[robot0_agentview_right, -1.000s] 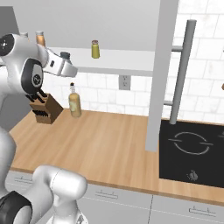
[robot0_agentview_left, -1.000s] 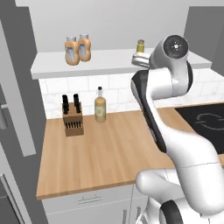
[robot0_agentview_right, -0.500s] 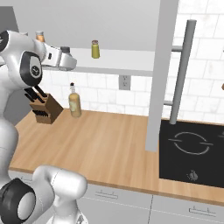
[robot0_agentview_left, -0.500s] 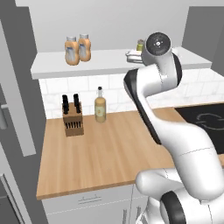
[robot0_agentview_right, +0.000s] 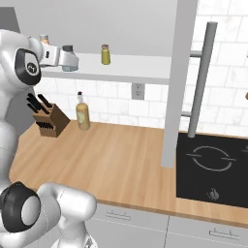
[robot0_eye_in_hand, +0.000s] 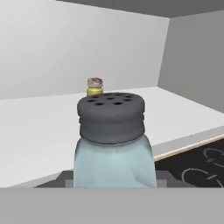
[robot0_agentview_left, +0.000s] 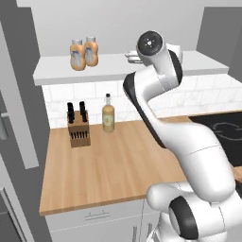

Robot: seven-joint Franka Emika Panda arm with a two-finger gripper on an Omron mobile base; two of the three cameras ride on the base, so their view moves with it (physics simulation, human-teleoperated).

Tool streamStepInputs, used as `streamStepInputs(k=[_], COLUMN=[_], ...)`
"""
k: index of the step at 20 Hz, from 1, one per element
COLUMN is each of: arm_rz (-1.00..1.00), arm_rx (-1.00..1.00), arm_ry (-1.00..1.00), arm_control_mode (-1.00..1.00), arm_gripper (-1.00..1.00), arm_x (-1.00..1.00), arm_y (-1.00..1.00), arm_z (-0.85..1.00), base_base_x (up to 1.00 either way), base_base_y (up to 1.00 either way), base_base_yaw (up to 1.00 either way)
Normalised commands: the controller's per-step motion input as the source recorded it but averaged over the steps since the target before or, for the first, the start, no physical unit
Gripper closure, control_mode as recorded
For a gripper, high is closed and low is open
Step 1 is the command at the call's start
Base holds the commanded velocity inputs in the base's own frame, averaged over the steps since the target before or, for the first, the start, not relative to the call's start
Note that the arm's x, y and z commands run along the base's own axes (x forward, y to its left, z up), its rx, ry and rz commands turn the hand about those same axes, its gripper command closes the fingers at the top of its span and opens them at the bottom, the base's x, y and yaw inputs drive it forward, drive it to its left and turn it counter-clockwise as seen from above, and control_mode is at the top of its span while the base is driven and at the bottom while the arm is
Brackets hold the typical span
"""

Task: Put the shaker and condiment bottle from the counter next to their counterparts in the cabinet.

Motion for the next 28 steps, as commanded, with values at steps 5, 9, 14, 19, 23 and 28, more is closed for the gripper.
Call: streamStepInputs(k=[5,9,14,19,23,28], arm_rz=[0.00,0.00,-0.02,-0.01,0.00,0.00], arm_rx=[-0.06,-0.06,0.00,0.00,0.00,0.00], arm_ry=[0.00,-0.04,0.00,0.00,-0.01,-0.04], arm_control_mode=[-1.00,-1.00,-1.00,-1.00,-1.00,-1.00], arm_gripper=[1.00,1.00,1.00,1.00,1.00,1.00], arm_x=[0.59,0.33,0.10,0.20,0.41,0.31], arm_y=[0.00,0.00,-0.02,-0.02,0.00,-0.02], arm_z=[-0.22,-0.05,-0.02,-0.01,-0.19,-0.25], base_base_x=[0.00,0.00,0.00,0.00,0.00,0.00], base_base_y=[0.00,0.00,0.00,0.00,0.00,0.00], base_base_yaw=[0.00,0.00,0.00,0.00,0.00,0.00])
